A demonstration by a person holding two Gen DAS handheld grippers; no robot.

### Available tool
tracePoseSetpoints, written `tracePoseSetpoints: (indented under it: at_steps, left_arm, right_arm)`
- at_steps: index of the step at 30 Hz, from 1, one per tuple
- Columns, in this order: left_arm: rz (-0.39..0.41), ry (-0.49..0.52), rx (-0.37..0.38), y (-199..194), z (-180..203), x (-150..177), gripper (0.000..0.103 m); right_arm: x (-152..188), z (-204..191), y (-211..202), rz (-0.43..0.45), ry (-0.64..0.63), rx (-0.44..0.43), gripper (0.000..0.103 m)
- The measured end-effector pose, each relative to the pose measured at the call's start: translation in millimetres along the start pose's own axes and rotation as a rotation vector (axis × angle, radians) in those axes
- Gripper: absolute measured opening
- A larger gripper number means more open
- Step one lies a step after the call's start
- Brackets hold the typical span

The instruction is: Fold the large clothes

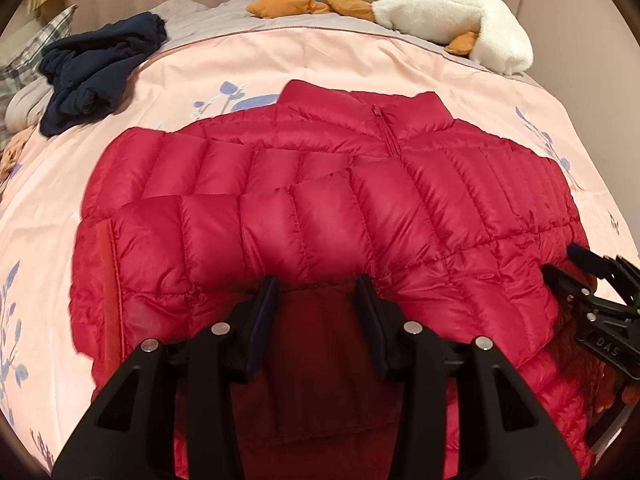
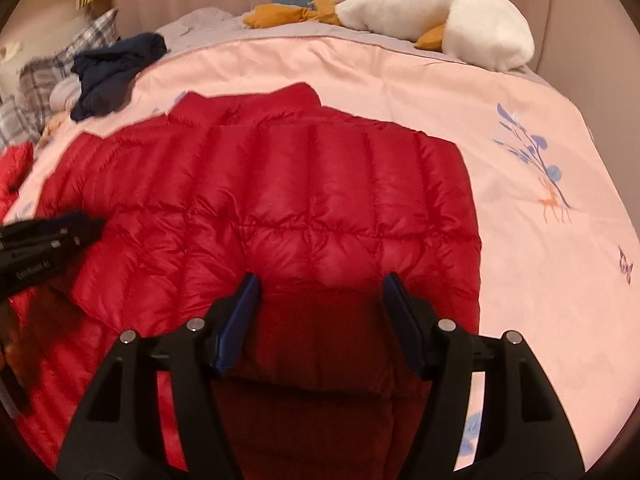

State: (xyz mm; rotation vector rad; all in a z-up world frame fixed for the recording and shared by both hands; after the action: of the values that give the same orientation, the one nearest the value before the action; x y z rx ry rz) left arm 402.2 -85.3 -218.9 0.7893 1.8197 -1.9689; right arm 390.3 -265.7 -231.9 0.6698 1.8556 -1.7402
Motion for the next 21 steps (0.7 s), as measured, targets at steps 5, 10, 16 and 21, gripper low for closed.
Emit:
tracePoseSetpoints:
  at_steps: [5,10,16,21]
  left_arm:
    - [0.084,0.007,0.008,-39.7,0.3,10.2,0.067]
    - [0.058,0.066,-0.01,-36.2,5.3,27.6,0.067]
    - [0.018,0.087,-0.035,-21.1,8.4,32.2,0.067]
    - [0.036,0.073,-0.031,-40.4,7.3,38.8,0.067]
  right_arm:
    - [2.4,-10.1,-27.5,0.075,-0.041,-0.018,0.067]
    - [18.3,-7.3,-5.3,0.013,-0.038,-0.007,0.07]
    - [19.1,-5.2,-0.8,0.003,-0.012,-0.012,0.071]
    - [25.0,-7.1,-31.1,0.04,0.026,-0.058,0.075]
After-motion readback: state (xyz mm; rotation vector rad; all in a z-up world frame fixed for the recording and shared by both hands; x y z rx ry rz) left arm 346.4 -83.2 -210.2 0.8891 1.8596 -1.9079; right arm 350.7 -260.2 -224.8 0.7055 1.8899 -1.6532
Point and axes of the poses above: each gripper's, at about its wrist camera, not at the fingertips, and y roughly the way its jaws point, z to its right, x to its underside, the point moved 10 cm from there along y, roughly the way its jaws point, and after that the axes turned 2 degrees about -x, right-handed, at the moved point
